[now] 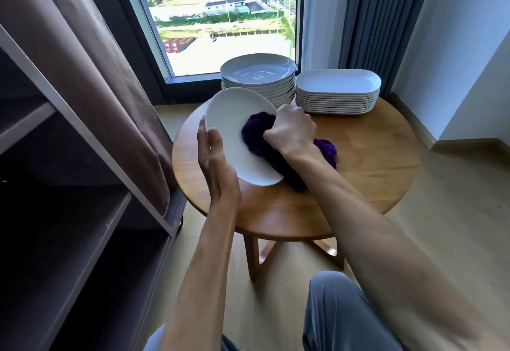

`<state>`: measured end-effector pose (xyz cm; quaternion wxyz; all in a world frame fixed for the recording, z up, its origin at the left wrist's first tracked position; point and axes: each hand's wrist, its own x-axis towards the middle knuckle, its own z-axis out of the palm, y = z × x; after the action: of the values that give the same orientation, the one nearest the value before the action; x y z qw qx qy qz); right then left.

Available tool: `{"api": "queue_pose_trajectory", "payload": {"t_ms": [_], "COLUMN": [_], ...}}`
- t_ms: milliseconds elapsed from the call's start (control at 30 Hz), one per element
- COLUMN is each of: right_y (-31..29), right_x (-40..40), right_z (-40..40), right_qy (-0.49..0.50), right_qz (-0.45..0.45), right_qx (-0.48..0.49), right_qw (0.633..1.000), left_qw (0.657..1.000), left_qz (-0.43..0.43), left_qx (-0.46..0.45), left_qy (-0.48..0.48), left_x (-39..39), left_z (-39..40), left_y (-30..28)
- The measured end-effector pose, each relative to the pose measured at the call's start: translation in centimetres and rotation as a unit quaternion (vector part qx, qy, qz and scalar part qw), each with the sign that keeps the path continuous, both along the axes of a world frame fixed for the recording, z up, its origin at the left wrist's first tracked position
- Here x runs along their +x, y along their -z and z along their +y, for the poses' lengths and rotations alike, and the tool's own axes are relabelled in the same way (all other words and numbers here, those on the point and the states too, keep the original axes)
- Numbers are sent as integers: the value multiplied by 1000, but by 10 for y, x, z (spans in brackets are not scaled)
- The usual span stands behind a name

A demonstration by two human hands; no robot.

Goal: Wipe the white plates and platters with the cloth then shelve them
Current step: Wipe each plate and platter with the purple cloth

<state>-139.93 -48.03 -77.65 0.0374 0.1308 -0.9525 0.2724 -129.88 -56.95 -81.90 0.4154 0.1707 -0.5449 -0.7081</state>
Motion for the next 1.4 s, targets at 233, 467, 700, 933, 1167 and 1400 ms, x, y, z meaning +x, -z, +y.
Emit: {"api": "queue_pose_trajectory", "payload": {"t_ms": [233,467,700,933,1167,1400], "right_y": [-33,-26,-2,19,8,-19], "right_x": [-13,35,28,2,-9,2], "right_z": [-16,-25,-17,12,30,28], "right_qy": [-34,-279,-238,63,87,-283], "right_qz": [76,49,-86,-11,-28,-49], "right_qx": [-132,-186,-15,-281,-231,-441], "right_qw": [988,941,967,958,969,850], "left_qw": [996,1000,997,991,955,883], "left_qz": [-30,5,-4,-2,55,2], "left_qx": [-71,-19,7,86,291,437], "left_qy": [36,-19,-82,-105,37,170], "left_x": [-5,-1,9,14,23,29], "left_z": [17,-4,-32,-30,-36,-31], "left_y": [-2,-7,-16,-18,-22,-29]}}
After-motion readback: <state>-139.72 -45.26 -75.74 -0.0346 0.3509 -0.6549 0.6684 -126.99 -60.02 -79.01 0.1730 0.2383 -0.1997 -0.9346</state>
